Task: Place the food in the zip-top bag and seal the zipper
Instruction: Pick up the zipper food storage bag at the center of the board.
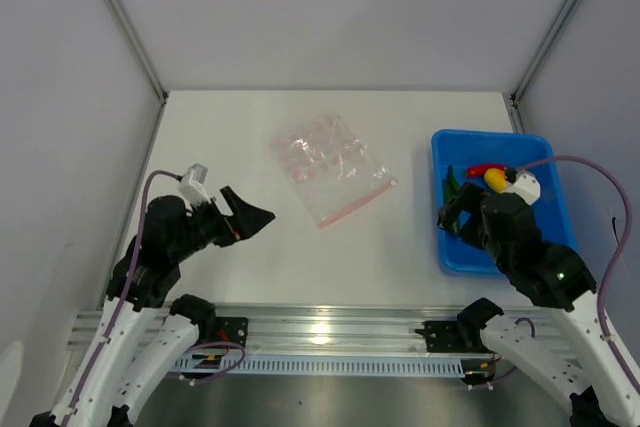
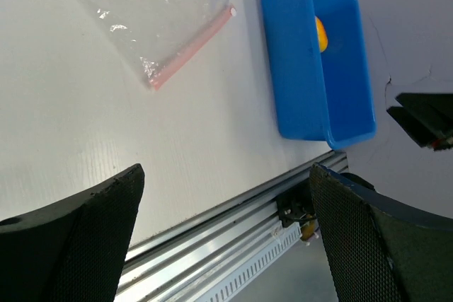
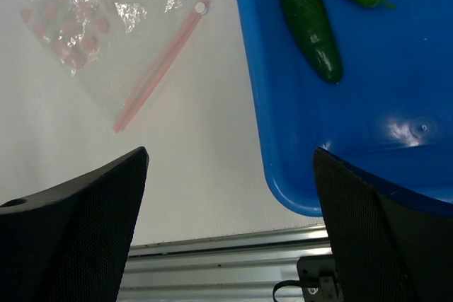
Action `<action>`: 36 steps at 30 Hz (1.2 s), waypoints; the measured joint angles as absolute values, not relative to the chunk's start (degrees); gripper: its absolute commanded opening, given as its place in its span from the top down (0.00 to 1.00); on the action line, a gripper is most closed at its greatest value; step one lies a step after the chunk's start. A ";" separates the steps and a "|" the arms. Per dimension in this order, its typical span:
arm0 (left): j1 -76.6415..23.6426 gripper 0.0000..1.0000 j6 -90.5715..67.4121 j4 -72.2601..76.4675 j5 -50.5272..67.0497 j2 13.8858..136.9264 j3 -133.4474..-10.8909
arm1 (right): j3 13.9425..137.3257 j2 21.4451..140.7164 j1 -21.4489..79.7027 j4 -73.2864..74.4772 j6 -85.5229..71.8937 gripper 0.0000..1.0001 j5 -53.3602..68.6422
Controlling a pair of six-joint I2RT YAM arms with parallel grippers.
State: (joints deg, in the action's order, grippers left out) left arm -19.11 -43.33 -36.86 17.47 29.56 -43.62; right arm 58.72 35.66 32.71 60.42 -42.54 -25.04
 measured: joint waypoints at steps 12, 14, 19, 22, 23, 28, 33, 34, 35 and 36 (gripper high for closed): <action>-19.09 0.00 -42.59 -31.86 25.69 26.02 -40.16 | 57.36 64.47 34.59 29.52 -39.22 0.01 -7.35; -19.09 0.01 -42.00 -32.10 25.61 25.76 -40.16 | 57.34 70.35 35.62 24.84 -40.99 0.01 -6.00; -19.09 0.01 -42.00 -32.77 25.69 24.69 -40.16 | 56.01 82.83 36.93 13.30 -46.89 0.09 -3.14; -19.09 0.00 -42.22 -32.69 26.24 23.90 -40.03 | 54.35 87.39 37.60 6.44 -50.33 0.16 -2.96; -19.09 0.01 -42.37 -32.51 26.79 23.53 -39.77 | 53.65 88.58 37.76 4.08 -51.42 0.17 -3.05; -19.09 0.01 -42.46 -32.77 27.75 22.74 -39.11 | 48.29 91.88 38.04 -7.86 -56.97 0.33 -3.60; -19.09 0.01 -40.82 -35.48 27.38 23.81 -40.16 | 46.72 94.06 38.20 -13.45 -61.01 0.33 -4.25; -19.09 0.01 -40.25 -36.16 27.11 24.29 -40.64 | 46.15 94.06 38.20 -14.61 -61.69 0.33 -4.32; -19.09 0.01 -39.81 -36.71 27.00 24.69 -41.04 | 45.69 94.06 38.24 -15.49 -62.30 0.33 -4.36; -19.09 0.00 -39.18 -37.34 26.63 25.23 -41.52 | 45.17 94.19 38.30 -16.14 -63.07 0.33 -4.51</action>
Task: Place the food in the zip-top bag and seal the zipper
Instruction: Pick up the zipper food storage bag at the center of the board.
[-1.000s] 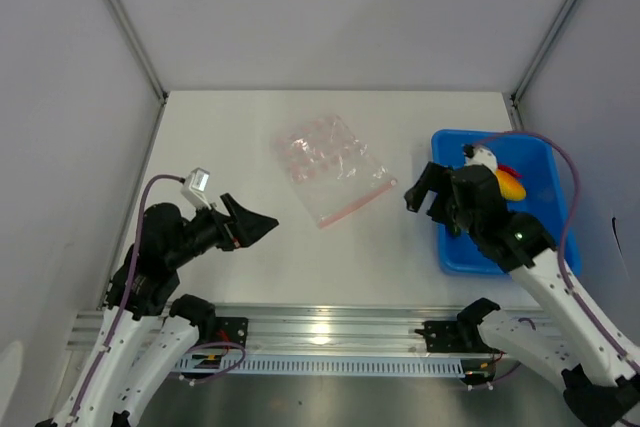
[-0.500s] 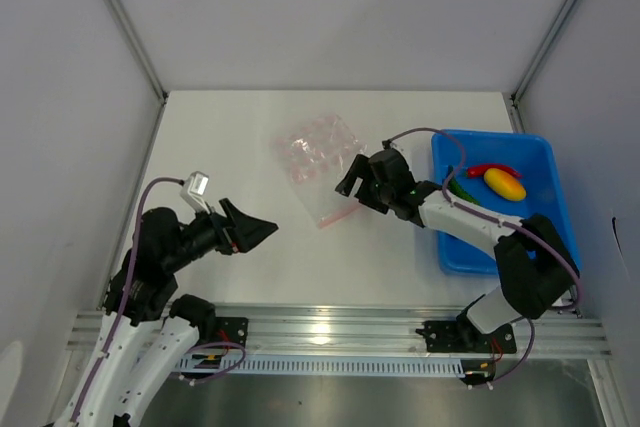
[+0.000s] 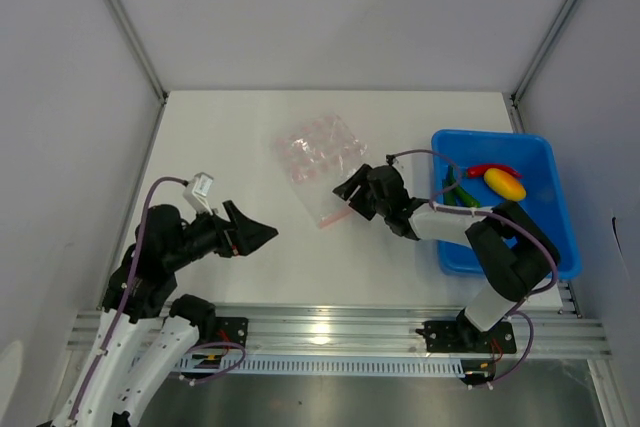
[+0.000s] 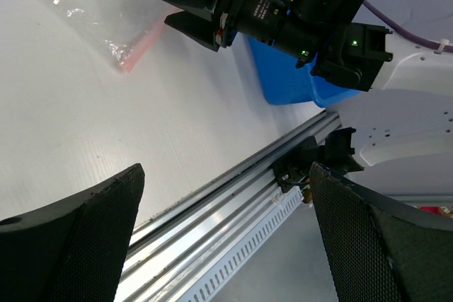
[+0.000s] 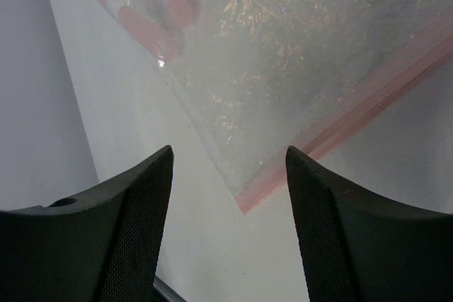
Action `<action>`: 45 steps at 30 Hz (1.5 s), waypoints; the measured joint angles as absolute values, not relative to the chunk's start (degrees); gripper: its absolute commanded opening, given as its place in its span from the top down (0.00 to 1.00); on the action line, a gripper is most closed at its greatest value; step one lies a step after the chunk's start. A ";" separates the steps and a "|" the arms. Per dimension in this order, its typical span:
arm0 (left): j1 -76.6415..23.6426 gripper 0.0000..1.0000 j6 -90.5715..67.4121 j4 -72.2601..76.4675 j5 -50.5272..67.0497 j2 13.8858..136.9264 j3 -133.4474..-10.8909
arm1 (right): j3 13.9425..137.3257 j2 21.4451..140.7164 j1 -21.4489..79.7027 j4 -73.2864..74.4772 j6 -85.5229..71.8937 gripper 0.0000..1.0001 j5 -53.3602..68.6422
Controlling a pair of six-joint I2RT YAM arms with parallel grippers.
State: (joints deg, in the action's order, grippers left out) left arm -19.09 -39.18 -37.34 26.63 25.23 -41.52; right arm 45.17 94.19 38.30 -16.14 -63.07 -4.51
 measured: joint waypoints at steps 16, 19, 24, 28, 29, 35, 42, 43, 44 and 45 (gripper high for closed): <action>-19.09 0.01 -35.35 -39.31 26.33 29.26 -43.11 | 41.15 96.75 39.62 -20.23 -65.98 0.31 -5.13; -19.09 0.00 -35.00 -39.40 26.46 29.26 -43.11 | 39.00 96.73 39.94 -22.24 -66.13 0.32 -5.17; -19.09 0.01 -34.63 -39.46 27.14 29.26 -43.09 | 37.74 96.57 39.83 -25.10 -66.02 0.31 -4.99; -19.09 0.00 -34.44 -39.62 27.20 29.26 -43.09 | 37.76 97.06 39.75 -26.26 -65.93 0.33 -4.86; -19.09 0.01 -34.44 -39.62 27.20 29.26 -43.09 | 37.76 97.17 39.70 -26.44 -65.91 0.33 -4.86; -19.09 0.02 -33.93 -39.62 27.64 30.44 -43.07 | 38.57 97.80 38.02 -27.94 -65.80 0.57 -4.58; -19.09 0.09 -32.34 -40.40 27.83 34.15 -43.05 | 44.16 102.80 34.87 -29.04 -65.01 1.00 -2.52; -19.11 0.11 -31.90 -40.56 27.81 34.52 -43.07 | 44.91 103.35 34.61 -28.99 -64.84 1.00 -2.22; -19.11 0.14 -31.46 -40.73 27.77 34.81 -43.09 | 45.80 103.77 34.39 -28.75 -64.47 1.00 -2.02; -19.14 0.15 -31.24 -40.91 27.64 34.96 -43.18 | 46.63 104.01 34.30 -28.56 -64.20 1.00 -1.83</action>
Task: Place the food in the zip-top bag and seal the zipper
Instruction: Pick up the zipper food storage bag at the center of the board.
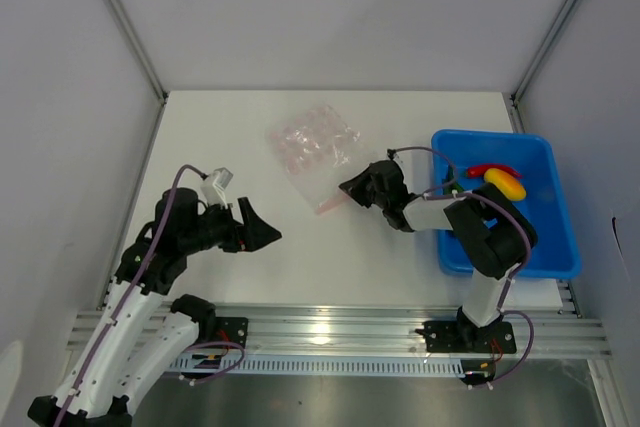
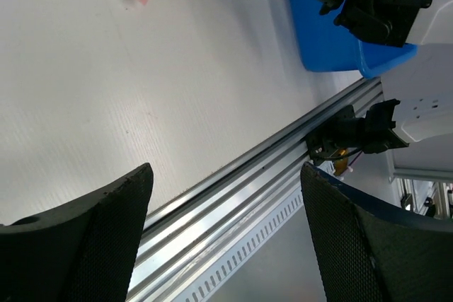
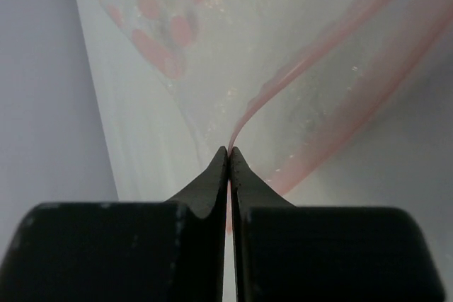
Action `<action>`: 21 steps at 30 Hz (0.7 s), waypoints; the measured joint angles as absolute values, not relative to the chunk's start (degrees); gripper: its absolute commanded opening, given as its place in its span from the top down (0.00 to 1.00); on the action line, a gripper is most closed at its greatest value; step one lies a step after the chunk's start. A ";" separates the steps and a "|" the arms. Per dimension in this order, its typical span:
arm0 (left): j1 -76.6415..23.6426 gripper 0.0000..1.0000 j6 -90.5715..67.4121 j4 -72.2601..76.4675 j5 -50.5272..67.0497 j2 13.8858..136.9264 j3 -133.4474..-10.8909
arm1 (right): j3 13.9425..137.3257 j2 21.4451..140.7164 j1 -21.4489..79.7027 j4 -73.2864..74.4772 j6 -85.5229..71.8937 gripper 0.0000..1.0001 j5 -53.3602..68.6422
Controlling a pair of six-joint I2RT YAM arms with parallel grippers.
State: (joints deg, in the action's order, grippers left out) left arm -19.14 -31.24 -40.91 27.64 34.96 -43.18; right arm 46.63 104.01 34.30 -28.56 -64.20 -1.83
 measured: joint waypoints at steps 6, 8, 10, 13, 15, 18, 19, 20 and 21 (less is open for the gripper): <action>-22.61 0.21 -29.43 -42.57 25.02 38.68 -47.16 | 48.77 101.49 35.59 -26.17 -61.80 1.00 0.93; -25.69 0.21 -28.99 -42.87 22.44 40.36 -48.86 | 48.77 99.53 36.75 -24.62 -61.01 1.00 1.15; -30.30 0.21 -28.47 -43.03 19.42 42.72 -51.09 | 48.77 95.88 38.44 -22.15 -59.70 1.00 1.61; -35.46 0.21 -28.05 -42.94 14.66 46.35 -54.28 | 48.80 89.36 40.73 -17.78 -58.19 1.00 2.55; -37.60 0.23 -27.94 -42.87 11.20 48.18 -55.11 | 48.77 84.49 42.04 -14.70 -57.52 1.00 2.87; -39.99 0.28 -28.10 -42.78 6.74 49.69 -55.20 | 48.77 77.93 43.11 -11.11 -56.71 1.00 2.79; -40.80 0.28 -28.01 -42.63 5.21 50.13 -55.20 | 48.77 75.96 43.42 -10.04 -56.69 1.00 2.72; -41.98 0.30 -28.18 -42.50 2.94 50.61 -55.20 | 48.77 74.32 43.64 -9.32 -56.75 1.00 2.72; -43.00 0.30 -28.32 -42.39 1.39 50.96 -55.20 | 48.69 72.79 43.94 -8.40 -56.86 1.00 2.70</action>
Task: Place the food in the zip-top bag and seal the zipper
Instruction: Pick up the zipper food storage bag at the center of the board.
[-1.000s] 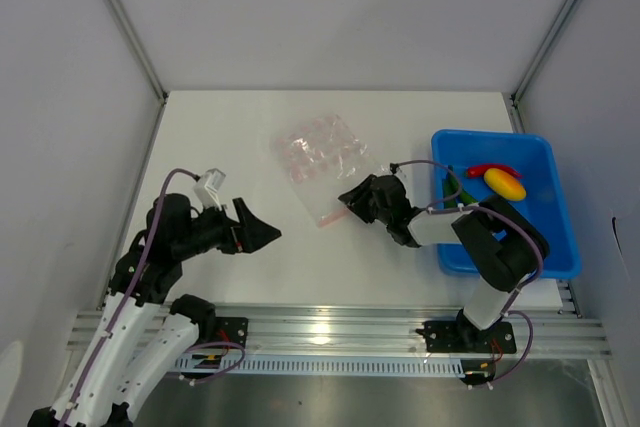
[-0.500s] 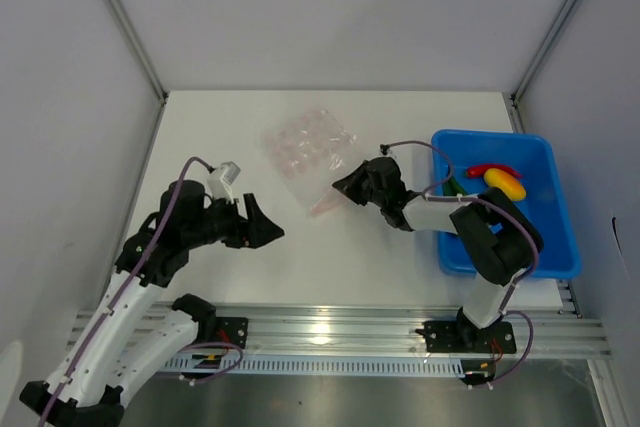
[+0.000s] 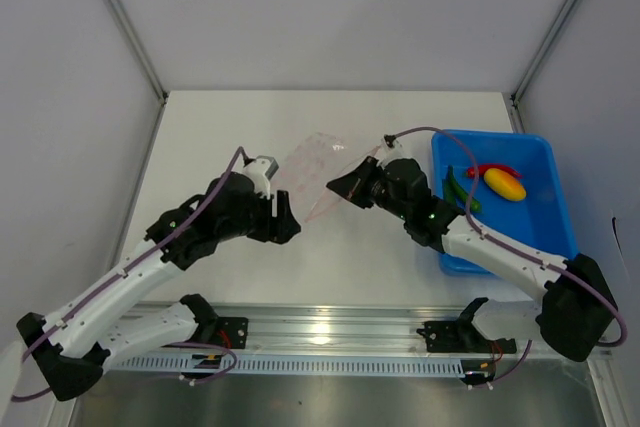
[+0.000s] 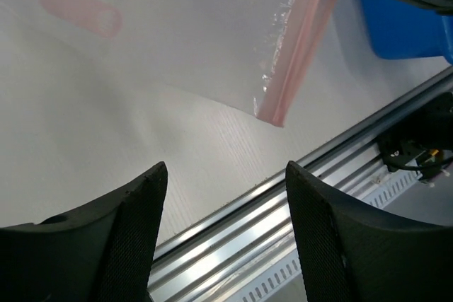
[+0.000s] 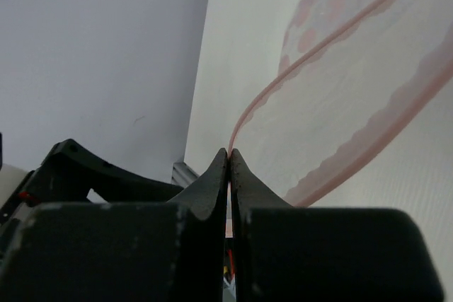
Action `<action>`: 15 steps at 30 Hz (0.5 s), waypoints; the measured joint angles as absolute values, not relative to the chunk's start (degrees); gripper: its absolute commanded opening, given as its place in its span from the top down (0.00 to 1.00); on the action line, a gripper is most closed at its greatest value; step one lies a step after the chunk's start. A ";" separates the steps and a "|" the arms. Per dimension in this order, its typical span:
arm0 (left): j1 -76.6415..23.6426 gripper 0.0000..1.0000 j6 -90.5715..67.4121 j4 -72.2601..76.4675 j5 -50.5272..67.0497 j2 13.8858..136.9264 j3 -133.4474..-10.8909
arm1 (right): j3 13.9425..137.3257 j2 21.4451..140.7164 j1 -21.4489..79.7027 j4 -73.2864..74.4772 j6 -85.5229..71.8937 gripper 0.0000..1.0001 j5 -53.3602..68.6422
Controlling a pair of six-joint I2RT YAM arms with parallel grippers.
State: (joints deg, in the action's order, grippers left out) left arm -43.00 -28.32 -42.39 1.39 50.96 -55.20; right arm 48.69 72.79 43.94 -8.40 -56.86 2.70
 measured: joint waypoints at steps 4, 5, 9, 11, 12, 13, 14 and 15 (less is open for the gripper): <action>-48.75 0.30 -28.69 -41.65 -5.72 52.97 -55.53 | 48.34 69.69 45.12 -5.48 -57.65 1.00 2.26; -49.67 0.30 -28.71 -41.21 -6.61 53.17 -55.53 | 48.34 69.63 45.52 -4.62 -57.87 1.00 2.04; -52.99 0.30 -29.23 -39.31 -10.50 53.01 -55.72 | 48.34 69.65 47.09 -1.19 -58.28 1.00 1.54; -53.65 0.30 -29.52 -38.48 -11.55 52.95 -55.96 | 48.34 69.65 47.70 0.14 -58.37 1.00 1.37; -53.80 0.30 -29.54 -38.20 -12.10 53.01 -56.21 | 48.34 69.65 48.01 0.62 -58.43 1.00 1.34; -53.89 0.30 -29.54 -38.15 -12.60 53.25 -56.55 | 48.34 69.65 48.21 0.86 -58.46 1.00 1.32; -53.89 0.30 -29.54 -38.02 -13.23 53.67 -57.08 | 48.34 69.65 48.49 1.28 -58.52 1.00 1.30; -53.91 0.30 -29.54 -37.89 -13.63 54.08 -57.47 | 48.34 69.65 48.69 1.52 -58.72 1.00 1.26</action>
